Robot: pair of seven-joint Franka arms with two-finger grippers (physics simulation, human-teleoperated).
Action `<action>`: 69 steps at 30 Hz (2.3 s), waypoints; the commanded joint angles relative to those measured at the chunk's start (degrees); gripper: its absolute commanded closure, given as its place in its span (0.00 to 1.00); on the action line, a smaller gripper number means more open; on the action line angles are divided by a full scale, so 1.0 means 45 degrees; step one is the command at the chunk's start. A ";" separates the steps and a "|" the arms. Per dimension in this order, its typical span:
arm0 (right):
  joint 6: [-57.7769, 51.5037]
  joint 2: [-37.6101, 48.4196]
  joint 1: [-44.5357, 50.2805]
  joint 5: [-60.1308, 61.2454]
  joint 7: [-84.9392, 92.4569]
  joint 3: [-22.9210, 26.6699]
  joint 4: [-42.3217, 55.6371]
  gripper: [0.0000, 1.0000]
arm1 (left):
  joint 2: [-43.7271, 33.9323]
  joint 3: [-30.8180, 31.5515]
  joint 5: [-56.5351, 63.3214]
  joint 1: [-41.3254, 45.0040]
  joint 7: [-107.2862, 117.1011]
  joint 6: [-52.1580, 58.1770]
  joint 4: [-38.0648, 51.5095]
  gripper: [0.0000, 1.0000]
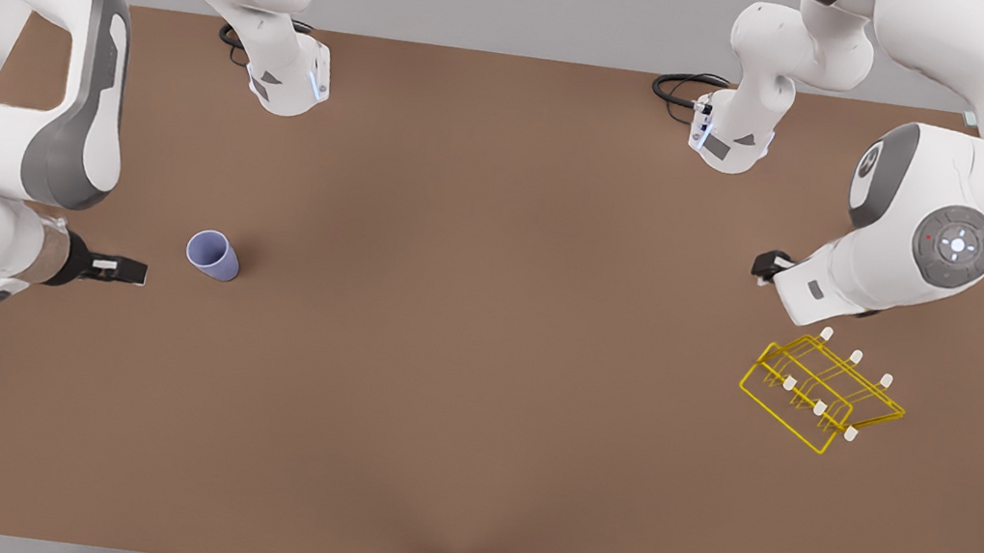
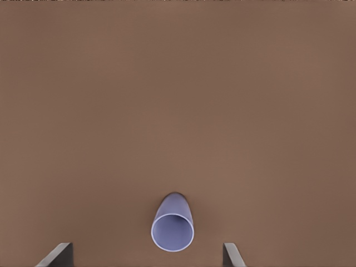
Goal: Place the cup on the cup holder
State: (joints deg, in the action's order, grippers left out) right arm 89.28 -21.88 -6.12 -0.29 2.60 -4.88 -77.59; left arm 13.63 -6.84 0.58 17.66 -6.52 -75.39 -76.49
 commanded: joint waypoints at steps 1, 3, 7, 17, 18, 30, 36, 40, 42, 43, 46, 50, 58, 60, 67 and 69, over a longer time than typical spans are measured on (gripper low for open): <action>0.1488 0.0056 0.0012 0.0007 0.0477 -0.0009 -0.0044 0.00 | -0.0040 -0.0003 0.0046 -0.0017 0.0180 -0.0571 0.0006 0.00; 0.1390 0.0037 -0.0008 0.0007 0.0458 -0.0009 -0.0064 0.00 | -0.0040 0.0016 0.0124 0.0002 0.0199 -0.0551 0.0006 0.00; 0.2796 -0.0119 0.0012 0.0007 0.0458 -0.0009 -0.1059 0.00 | 0.0097 -0.0003 0.0086 -0.0017 0.0043 0.0191 -0.0189 0.00; 0.4769 -0.2190 -0.0730 -0.0013 0.0516 0.0010 -0.1684 0.00 | 0.0214 -0.0003 0.0066 -0.0017 0.0004 0.0835 -0.0463 0.00; 0.4691 -0.1722 -0.0848 0.0007 0.0536 0.0010 -0.2406 0.00 | 0.0214 -0.0003 0.0066 -0.0017 0.0004 0.0835 -0.0463 0.00; 0.5453 0.2439 -0.0146 0.0026 -0.0362 -0.0243 -0.8637 0.00 | 0.0234 -0.0023 0.0086 -0.0017 0.0160 0.0933 -0.0560 0.00; 0.6311 0.3396 0.0793 0.0026 -0.2062 -0.0419 -1.0629 0.03 | 0.0234 -0.0003 0.0046 -0.0017 0.0160 0.0953 -0.0853 0.00; 0.7621 0.3377 0.0598 0.0026 -0.2042 -0.0419 -1.1763 0.03 | 0.0214 -0.0042 0.0086 -0.0037 0.0180 0.1362 -0.1010 0.00; 0.8401 0.2987 0.0578 0.0007 -0.2042 -0.0322 -1.1685 0.00 | 0.0214 -0.0042 0.0066 -0.0037 0.0180 0.1538 -0.1010 0.00; 0.8734 0.2791 0.0539 0.0026 -0.2081 -0.0322 -1.1724 0.00 | 0.0234 -0.0023 -0.0031 -0.0017 0.0199 0.1558 -0.1029 0.00; 0.9183 0.2830 0.0734 0.0026 -0.2687 -0.0419 -1.1743 0.00 | 0.0234 -0.0003 -0.0032 -0.0017 0.0199 0.1578 -0.1010 0.00; 0.9320 0.2849 0.0715 0.0026 -0.2687 -0.0419 -1.2036 0.00 | 0.0390 0.0056 -0.0227 0.0022 0.0160 0.1617 -0.1107 0.00; 0.9300 0.2244 0.0734 0.0026 -0.2706 -0.0419 -1.2466 0.01 | 0.0292 0.0075 -0.0286 0.0139 0.0199 0.1773 -0.1010 0.00; 0.9300 0.2127 0.0734 0.0026 -0.2706 -0.0419 -1.2466 0.01 | 0.0351 0.0095 -0.0286 0.0139 0.0199 0.1753 -0.1010 0.00; 1.0043 0.1932 0.0559 0.0007 -0.2706 -0.0419 -1.2251 0.79 | 0.0253 0.0114 -0.0266 0.0295 0.0219 0.1851 -0.0990 0.00; 1.0043 0.1912 0.0539 0.0026 -0.2687 -0.0400 -1.2232 0.79 | 0.0273 0.0114 -0.0266 0.0295 0.0219 0.1851 -0.0990 0.00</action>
State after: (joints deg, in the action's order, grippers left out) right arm 133.35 -13.32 -3.68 0.53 -7.00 -6.70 -132.74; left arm 14.86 -6.32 -0.66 18.99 -5.67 -67.24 -80.97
